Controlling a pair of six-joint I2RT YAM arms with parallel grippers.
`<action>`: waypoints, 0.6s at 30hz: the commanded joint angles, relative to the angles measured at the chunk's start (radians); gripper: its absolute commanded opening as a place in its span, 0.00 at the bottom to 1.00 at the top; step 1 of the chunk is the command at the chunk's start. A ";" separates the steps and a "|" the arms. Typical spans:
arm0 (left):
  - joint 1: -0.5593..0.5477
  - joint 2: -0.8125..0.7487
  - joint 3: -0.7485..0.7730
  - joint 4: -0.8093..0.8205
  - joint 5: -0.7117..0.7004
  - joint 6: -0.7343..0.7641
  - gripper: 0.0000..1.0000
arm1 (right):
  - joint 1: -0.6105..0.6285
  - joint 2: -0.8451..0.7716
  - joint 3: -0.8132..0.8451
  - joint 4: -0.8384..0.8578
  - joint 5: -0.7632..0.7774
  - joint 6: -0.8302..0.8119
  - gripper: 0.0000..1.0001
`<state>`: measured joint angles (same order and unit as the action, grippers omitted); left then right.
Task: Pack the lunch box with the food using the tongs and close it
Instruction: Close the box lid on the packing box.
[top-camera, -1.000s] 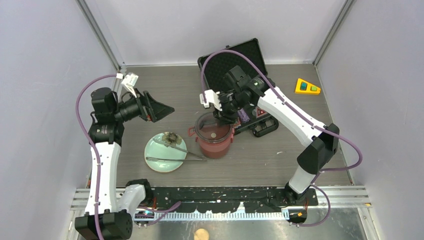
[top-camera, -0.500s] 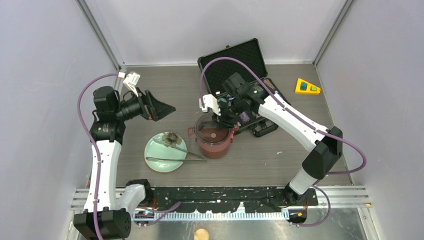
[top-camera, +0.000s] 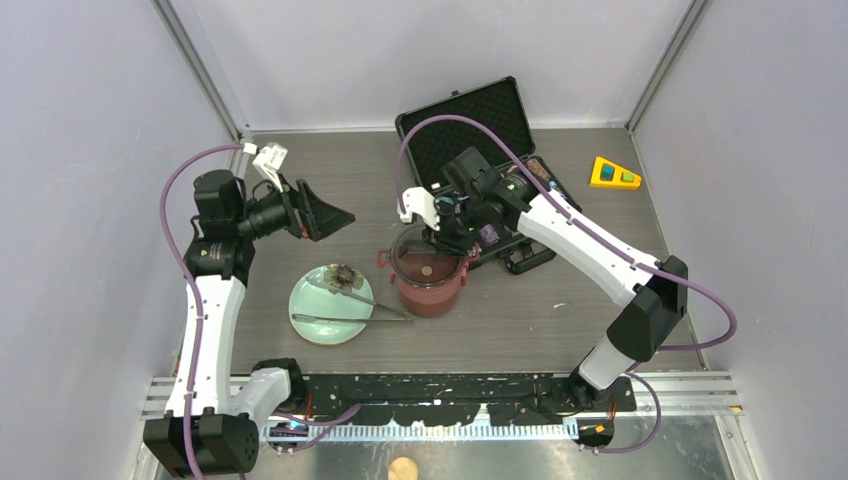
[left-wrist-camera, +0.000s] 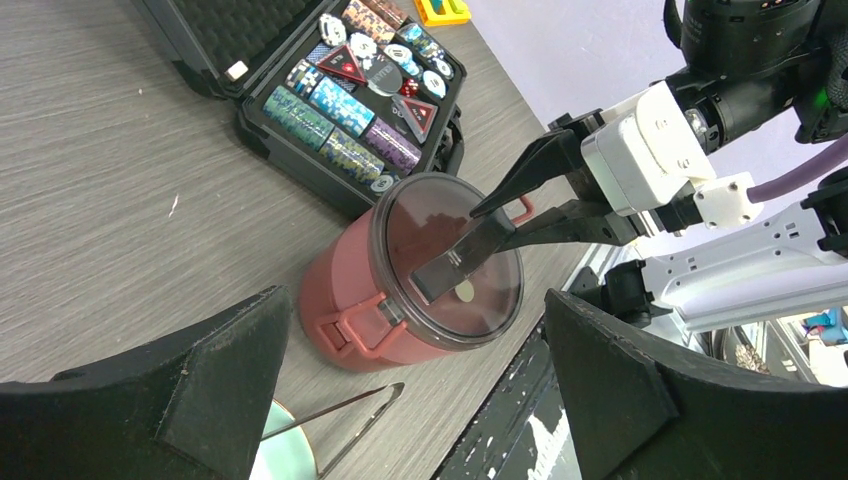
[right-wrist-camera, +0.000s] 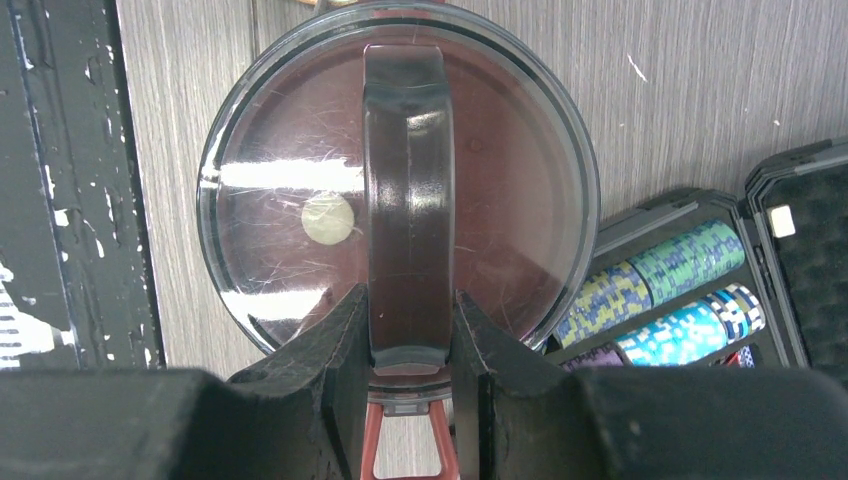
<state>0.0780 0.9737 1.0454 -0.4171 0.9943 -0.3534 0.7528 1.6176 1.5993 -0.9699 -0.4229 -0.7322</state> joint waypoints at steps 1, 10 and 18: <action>-0.009 0.002 0.033 0.023 -0.008 0.028 1.00 | 0.011 -0.056 0.012 -0.031 0.022 0.026 0.00; -0.017 0.004 0.042 0.007 -0.015 0.043 1.00 | 0.030 -0.065 -0.038 -0.010 0.047 0.067 0.00; -0.020 0.002 0.039 0.000 -0.017 0.050 1.00 | 0.030 -0.054 -0.066 0.024 0.061 0.082 0.00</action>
<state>0.0647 0.9825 1.0458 -0.4236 0.9821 -0.3298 0.7761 1.5806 1.5585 -0.9565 -0.3813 -0.6617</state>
